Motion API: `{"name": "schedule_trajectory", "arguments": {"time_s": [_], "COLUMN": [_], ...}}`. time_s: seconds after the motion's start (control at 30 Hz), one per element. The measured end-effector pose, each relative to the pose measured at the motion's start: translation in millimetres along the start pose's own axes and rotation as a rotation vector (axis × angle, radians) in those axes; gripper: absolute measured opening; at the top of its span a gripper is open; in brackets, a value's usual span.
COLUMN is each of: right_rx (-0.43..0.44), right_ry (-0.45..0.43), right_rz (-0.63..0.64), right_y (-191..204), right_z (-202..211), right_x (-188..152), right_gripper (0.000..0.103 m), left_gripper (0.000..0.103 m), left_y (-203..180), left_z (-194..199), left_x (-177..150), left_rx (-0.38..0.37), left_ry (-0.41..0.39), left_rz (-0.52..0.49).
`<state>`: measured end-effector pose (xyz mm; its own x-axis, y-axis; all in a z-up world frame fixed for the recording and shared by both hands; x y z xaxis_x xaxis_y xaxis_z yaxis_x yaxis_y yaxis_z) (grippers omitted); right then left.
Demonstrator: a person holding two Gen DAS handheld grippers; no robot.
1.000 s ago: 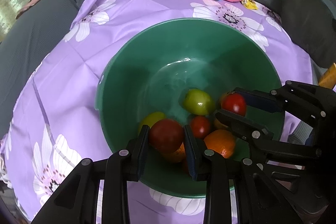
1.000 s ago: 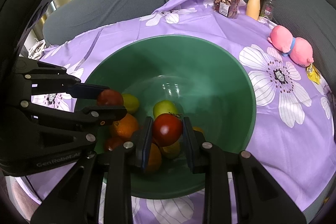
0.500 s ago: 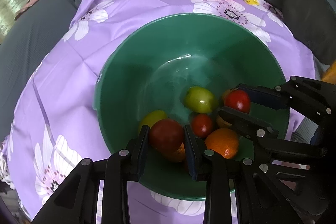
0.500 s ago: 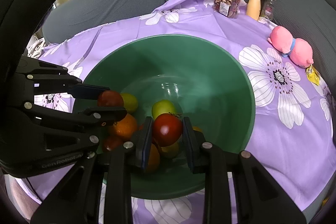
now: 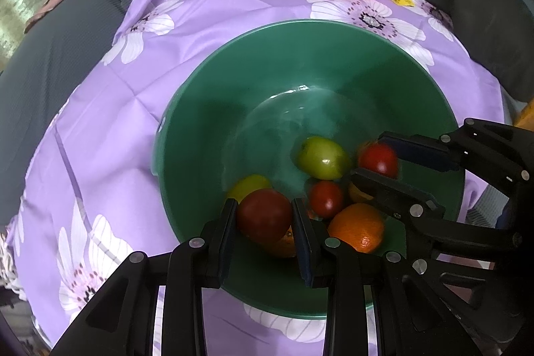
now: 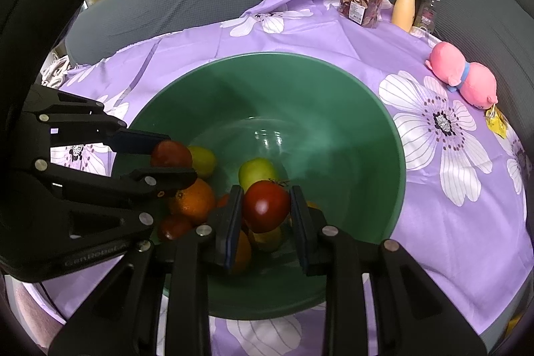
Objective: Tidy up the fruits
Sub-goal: 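Lower the left gripper's tomato into the bowl while the right gripper lowers its tomato, then open both grippers to release the tomatoes and lift away from the bowl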
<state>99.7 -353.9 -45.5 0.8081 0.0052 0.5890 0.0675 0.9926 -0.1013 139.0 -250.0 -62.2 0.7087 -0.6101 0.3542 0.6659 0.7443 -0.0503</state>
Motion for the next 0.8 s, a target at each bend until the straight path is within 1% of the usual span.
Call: {"name": "schedule_trajectory", "arguments": {"time_s": [0.3,0.47,0.67,0.73,0.8], "right_rx": [-0.001,-0.002,0.0,0.001,0.001], "right_ry": [0.001,-0.001,-0.016,-0.025,-0.034], "right_rz": [0.0,-0.012,-0.026,-0.03,-0.03], "right_y": [-1,-2,-3,-3,-3], "right_z": [1,2,8,12,16], "right_x": [-1,-2,-1,0,0], "right_gripper": [0.029,0.03,0.037,0.043,0.047], "left_gripper": [0.032,0.032,0.032,0.033,0.038], "left_y": [3,3,6,7,8], "left_z": [0,6,15,20,25], "left_x": [-1,0,0,-1,-2], "left_rx": [0.005,0.003,0.023,0.031,0.035], "left_ry": [-0.001,-0.016,-0.035,-0.044,-0.055], "left_rz": [0.012,0.019,0.034,0.038,0.04]}}
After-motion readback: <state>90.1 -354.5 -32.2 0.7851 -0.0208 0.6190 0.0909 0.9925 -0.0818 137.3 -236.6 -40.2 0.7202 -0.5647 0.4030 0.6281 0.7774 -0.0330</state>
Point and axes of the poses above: each gripper's, at about its wrist camera, not at the fingertips, and z roughly against the way its jaws point, y to its left, x to its top, the point moved 6 cm from there along -z, roughly the way its jaws point, and after that the axes turned 8 degrees about -x, right-handed, at the moved point
